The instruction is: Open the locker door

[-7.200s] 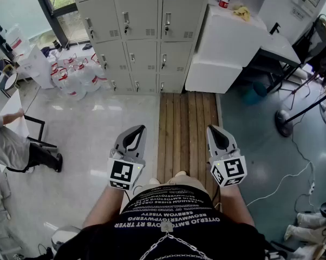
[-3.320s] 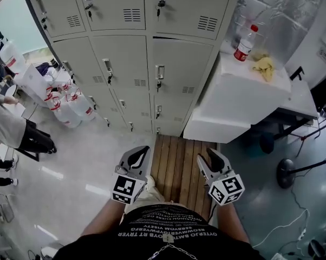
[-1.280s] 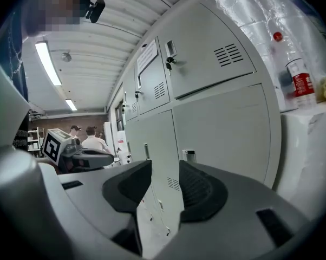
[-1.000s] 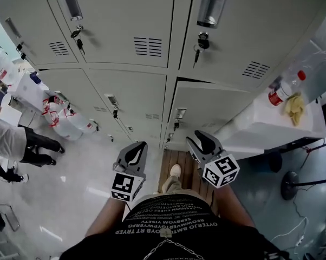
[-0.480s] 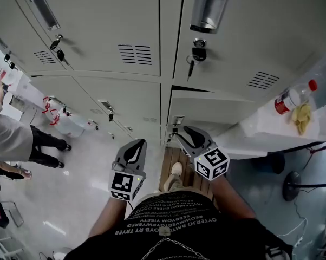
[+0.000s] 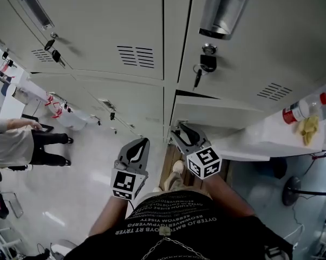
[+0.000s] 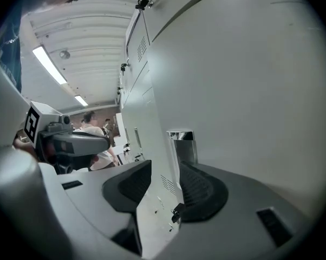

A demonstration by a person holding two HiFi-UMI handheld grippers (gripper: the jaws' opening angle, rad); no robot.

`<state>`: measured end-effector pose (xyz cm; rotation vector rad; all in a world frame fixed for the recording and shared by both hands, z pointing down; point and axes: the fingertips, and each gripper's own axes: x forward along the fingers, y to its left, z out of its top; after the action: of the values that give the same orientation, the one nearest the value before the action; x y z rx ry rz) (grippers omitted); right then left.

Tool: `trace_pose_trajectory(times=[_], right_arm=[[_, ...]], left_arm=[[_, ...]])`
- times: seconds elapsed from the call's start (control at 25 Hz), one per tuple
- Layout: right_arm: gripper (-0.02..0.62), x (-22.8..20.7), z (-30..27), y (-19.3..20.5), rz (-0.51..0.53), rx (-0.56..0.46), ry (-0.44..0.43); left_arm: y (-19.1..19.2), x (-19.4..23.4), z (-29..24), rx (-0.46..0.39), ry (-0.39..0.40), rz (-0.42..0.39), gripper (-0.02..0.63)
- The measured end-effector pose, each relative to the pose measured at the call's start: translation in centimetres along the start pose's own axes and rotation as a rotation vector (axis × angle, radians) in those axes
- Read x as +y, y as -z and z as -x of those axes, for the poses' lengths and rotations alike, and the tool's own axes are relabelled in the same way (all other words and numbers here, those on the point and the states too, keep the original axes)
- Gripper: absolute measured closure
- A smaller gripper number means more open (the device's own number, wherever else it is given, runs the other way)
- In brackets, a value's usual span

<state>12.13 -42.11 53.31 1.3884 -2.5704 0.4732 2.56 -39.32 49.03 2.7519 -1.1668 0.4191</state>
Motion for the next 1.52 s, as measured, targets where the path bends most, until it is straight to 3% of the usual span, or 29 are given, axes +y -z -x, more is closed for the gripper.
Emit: trace_pose_trajectory(times=[0.16, 0.52, 0.72, 1.52], right_arm=[[0.446, -0.4, -0.8, 0.4, -0.017, 0.007, 0.057], [0.463, -1.4, -2.0, 0.4, -0.047, 0.000, 0.075], [0.516, -1.7, -1.7, 0.5, -0.053, 0.006, 0.085], [0.514, 2.4, 3.6, 3.1, -0.043, 0.017, 0.105]], left_arm=[[0.2, -0.2, 0.0, 0.010, 0.001, -0.006, 0.614], [1.0, -0.1, 1.2, 0.030, -0.004, -0.013, 0.614], [0.9, -0.1, 1.7, 0.027, -0.002, -0.019, 0.614], [0.7, -2.1, 6.4, -0.013, 0.044, -0.054, 0.614]])
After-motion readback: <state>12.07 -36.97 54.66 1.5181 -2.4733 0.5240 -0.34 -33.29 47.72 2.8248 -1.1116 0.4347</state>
